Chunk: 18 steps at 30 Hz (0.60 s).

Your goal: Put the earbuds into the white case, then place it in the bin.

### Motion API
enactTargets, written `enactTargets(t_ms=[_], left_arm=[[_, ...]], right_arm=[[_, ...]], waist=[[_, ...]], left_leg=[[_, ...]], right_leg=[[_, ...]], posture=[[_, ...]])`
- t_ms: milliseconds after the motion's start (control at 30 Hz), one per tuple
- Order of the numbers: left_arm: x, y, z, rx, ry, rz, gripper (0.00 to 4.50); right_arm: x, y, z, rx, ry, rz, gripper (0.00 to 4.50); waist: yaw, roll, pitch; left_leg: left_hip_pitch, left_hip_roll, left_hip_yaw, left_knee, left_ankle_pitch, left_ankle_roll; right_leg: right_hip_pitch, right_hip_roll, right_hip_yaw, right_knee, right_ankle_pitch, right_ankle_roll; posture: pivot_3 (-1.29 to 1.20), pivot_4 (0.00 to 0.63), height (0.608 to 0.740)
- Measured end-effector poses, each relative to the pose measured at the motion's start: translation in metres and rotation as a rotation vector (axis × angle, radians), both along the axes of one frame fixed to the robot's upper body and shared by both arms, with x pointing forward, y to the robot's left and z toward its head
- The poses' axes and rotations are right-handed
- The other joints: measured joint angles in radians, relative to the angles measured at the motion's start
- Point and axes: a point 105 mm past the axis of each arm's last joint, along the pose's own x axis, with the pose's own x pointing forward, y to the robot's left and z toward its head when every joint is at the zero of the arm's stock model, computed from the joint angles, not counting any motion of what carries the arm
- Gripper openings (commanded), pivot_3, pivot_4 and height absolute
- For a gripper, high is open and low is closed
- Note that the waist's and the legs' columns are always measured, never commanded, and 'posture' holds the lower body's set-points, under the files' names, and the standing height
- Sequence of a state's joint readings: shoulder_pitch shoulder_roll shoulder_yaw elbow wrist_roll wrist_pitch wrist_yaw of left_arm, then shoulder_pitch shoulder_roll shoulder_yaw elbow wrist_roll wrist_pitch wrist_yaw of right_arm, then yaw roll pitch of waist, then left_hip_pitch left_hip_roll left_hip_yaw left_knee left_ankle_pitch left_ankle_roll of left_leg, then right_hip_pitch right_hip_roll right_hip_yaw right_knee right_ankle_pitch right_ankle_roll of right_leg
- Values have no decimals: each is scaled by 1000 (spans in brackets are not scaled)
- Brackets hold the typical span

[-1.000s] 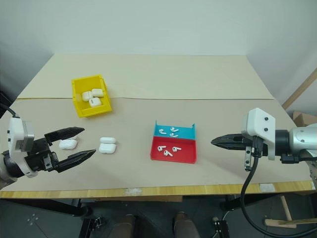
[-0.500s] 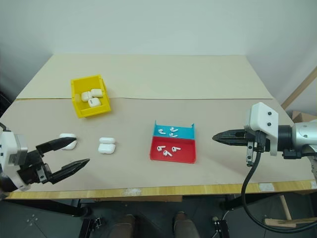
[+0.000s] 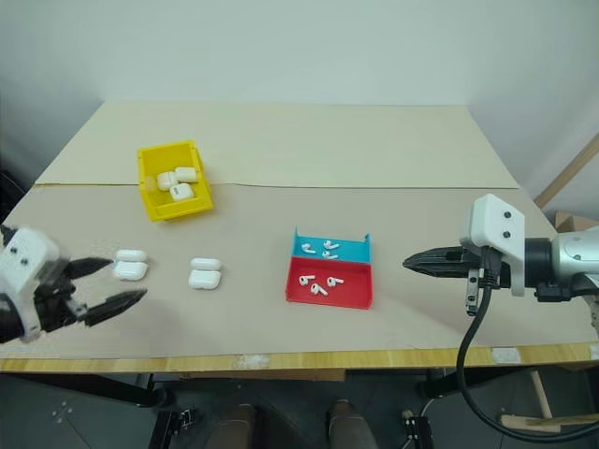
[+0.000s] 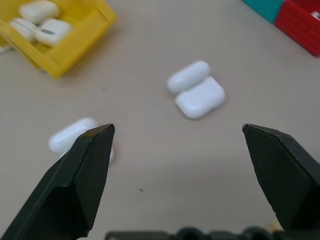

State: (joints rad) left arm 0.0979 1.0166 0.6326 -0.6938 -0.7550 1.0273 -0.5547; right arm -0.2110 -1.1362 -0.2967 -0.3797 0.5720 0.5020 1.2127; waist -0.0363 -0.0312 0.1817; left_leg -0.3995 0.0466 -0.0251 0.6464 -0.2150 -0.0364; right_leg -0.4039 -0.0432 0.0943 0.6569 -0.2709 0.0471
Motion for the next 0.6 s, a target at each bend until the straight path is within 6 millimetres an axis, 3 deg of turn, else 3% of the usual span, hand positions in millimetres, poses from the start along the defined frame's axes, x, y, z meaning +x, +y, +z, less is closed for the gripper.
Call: enactTargets(t_ms=[100, 267, 500, 600], left_arm=[[15, -21, 15, -92, -64, 45, 4462], [26, -56, 17, -51, 37, 11, 4462], [48, -51, -1, -18, 274, 110, 4462], [45, -53, -7, -12, 357, 147, 4462]], right_arm=[[1, 1, -1, 2, 0, -12, 0], [1, 4, 1, 2, -1, -21, 0], [-4, 7, -2, 13, 36, -28, 0], [-6, 7, -3, 9, 46, -35, 0]], waist=[[-1, 0, 0], [-4, -3, -1], [-6, -3, -1], [-7, -4, 0]], left_leg=[[0, 0, 0, 0, 0, 0], [0, -1, -2, 1, 0, 0], [0, -2, -2, 1, 0, 0], [0, -1, -2, 1, 0, 0]], right_leg=[[1, 0, 0, 1, 1, -1], [0, 0, 0, 2, 1, -1], [0, 0, 1, 4, 1, -1], [-1, -1, 1, 4, 1, -1]], posture=[[0, 150, 740], [0, 150, 740], [0, 150, 740], [0, 150, 740]])
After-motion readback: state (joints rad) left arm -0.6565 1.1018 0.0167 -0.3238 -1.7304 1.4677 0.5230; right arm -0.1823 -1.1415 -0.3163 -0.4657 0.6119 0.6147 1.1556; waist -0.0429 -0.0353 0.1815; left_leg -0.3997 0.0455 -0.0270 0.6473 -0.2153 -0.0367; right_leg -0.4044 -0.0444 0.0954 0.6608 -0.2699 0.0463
